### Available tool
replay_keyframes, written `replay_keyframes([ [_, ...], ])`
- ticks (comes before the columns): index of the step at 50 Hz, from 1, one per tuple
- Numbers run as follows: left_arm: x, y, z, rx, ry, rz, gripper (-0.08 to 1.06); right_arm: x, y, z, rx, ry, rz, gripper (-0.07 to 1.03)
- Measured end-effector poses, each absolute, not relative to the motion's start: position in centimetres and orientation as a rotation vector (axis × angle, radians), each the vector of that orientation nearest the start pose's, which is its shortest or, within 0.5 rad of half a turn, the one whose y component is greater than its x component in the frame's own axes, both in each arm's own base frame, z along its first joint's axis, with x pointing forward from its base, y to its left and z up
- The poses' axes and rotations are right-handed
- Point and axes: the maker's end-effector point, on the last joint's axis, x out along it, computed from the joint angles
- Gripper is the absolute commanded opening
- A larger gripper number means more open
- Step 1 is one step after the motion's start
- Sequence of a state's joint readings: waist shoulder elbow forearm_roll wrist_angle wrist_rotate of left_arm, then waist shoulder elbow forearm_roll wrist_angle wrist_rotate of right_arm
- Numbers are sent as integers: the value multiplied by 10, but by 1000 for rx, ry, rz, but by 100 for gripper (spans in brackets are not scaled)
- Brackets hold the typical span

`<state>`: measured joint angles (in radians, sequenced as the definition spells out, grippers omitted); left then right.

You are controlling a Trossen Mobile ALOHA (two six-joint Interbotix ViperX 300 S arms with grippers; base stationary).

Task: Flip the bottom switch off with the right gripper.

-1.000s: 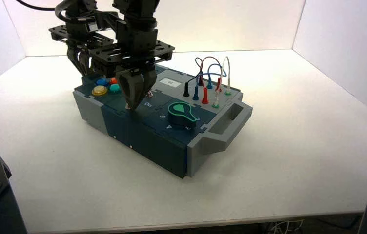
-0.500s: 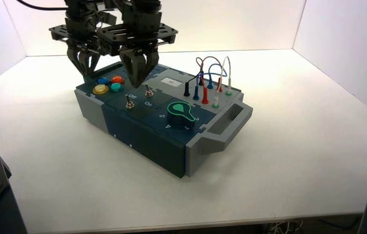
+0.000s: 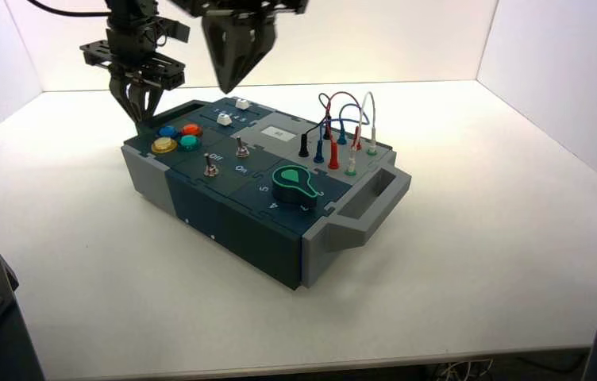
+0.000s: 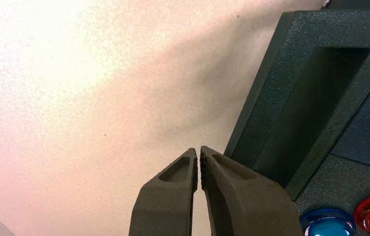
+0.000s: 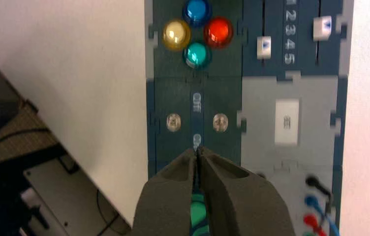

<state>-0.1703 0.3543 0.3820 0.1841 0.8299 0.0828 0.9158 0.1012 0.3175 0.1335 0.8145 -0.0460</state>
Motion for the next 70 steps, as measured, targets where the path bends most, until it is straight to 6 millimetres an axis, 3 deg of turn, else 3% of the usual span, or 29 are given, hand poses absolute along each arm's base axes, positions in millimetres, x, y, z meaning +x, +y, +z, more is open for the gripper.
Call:
replay_keyframes([
  [6, 383, -39, 11, 396, 1540, -182, 12, 226, 326, 141, -460, 1189, 854, 68],
  [14, 383, -38, 11, 392, 1544, -179, 17, 206, 301, 156, -442, 1168, 860, 75],
  [24, 385, -32, 17, 368, 1535, -156, 43, 185, 270, 173, -412, 1133, 859, 90],
  [35, 385, -24, 38, 340, 1514, -124, 47, 171, 225, 190, -344, 1072, 819, 91],
  [48, 382, -26, 79, 311, 1449, -116, 47, 174, 163, 200, -248, 1015, 675, 91],
  [50, 380, -28, 82, 310, 1445, -118, 47, 174, 163, 200, -248, 1015, 675, 91],
  [51, 376, -32, 88, 313, 1438, -129, 47, 175, 149, 198, -237, 1014, 633, 91],
  [61, 348, -68, 98, 372, 1427, -217, 47, 187, 113, 175, -226, 1072, 488, 91],
  [70, 314, -92, 95, 409, 1428, -290, 47, 188, 99, 159, -240, 1109, 441, 91],
])
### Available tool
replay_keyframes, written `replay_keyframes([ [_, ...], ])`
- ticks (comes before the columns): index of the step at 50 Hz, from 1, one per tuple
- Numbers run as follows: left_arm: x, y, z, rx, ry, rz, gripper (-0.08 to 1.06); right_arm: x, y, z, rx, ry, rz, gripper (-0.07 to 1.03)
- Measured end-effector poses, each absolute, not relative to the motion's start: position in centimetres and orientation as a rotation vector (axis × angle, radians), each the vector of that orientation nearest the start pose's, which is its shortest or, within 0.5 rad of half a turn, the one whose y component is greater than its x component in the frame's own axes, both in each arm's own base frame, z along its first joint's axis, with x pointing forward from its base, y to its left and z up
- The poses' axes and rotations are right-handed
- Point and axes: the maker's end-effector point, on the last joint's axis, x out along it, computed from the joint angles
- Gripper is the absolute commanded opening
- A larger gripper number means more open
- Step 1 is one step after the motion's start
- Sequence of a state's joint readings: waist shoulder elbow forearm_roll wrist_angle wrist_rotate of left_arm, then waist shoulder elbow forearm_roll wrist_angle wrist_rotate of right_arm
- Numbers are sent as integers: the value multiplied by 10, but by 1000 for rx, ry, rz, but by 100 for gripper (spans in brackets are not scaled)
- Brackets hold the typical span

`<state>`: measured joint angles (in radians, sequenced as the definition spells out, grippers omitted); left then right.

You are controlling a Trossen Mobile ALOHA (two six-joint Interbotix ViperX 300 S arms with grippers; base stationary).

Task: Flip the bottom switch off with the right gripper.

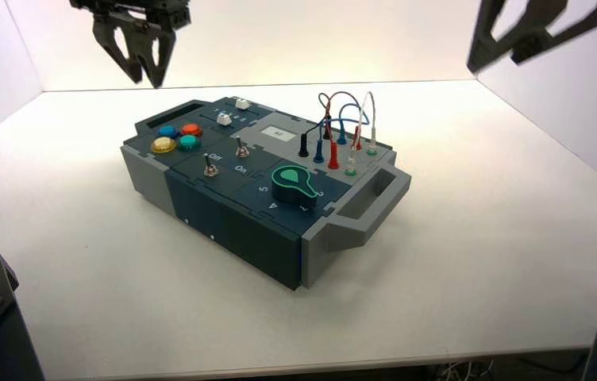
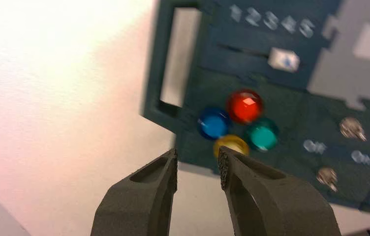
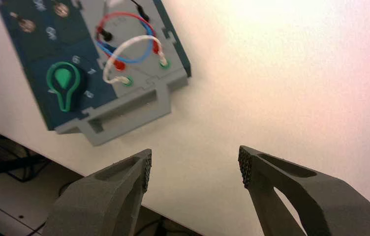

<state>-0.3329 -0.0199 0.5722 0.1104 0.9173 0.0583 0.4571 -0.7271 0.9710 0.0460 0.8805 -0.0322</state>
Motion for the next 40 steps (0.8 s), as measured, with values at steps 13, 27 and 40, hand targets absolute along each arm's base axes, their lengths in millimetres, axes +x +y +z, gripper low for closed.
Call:
replay_keyframes([
  [13, 283, -84, 112, 381, 1360, -285, 47, 190, 100, 156, -234, 1091, 438, 91],
  [27, 266, -78, 132, 367, 1276, -288, 47, 189, 99, 151, -226, 1089, 435, 91],
  [40, 268, -80, 132, 365, 1254, -293, 47, 184, 97, 140, -220, 1110, 429, 91],
])
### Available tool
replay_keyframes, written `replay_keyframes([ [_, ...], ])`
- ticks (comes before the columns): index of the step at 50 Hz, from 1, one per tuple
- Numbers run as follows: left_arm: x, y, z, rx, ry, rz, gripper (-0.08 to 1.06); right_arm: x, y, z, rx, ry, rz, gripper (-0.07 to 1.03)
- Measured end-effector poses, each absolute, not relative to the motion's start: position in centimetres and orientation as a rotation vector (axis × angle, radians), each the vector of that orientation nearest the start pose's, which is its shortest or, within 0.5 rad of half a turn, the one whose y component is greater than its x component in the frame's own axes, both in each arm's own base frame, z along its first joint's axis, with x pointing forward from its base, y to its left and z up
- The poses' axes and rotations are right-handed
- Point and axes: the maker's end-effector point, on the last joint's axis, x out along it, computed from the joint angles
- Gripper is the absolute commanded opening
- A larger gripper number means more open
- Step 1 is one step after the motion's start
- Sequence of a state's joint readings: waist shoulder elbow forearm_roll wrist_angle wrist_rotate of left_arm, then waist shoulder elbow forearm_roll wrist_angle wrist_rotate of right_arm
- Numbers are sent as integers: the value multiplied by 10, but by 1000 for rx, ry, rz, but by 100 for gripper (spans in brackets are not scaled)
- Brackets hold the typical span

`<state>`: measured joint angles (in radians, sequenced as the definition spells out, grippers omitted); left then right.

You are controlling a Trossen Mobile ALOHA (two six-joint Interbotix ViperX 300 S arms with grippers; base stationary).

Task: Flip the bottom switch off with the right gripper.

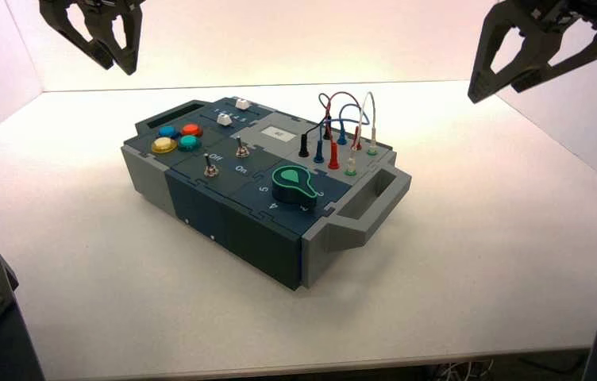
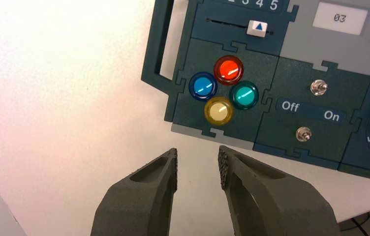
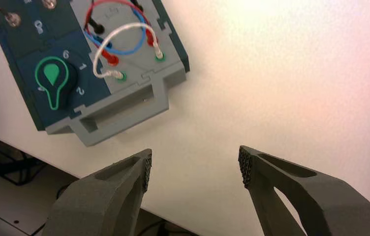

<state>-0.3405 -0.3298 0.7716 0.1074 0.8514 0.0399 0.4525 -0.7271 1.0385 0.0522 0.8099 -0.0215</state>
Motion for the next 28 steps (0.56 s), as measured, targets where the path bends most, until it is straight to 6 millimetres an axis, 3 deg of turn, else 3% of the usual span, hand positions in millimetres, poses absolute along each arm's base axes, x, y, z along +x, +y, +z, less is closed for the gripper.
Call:
replay_keyframes([
  [28, 262, -78, 120, 367, 1279, -296, 47, 186, 94, 139, -210, 1102, 417, 91],
])
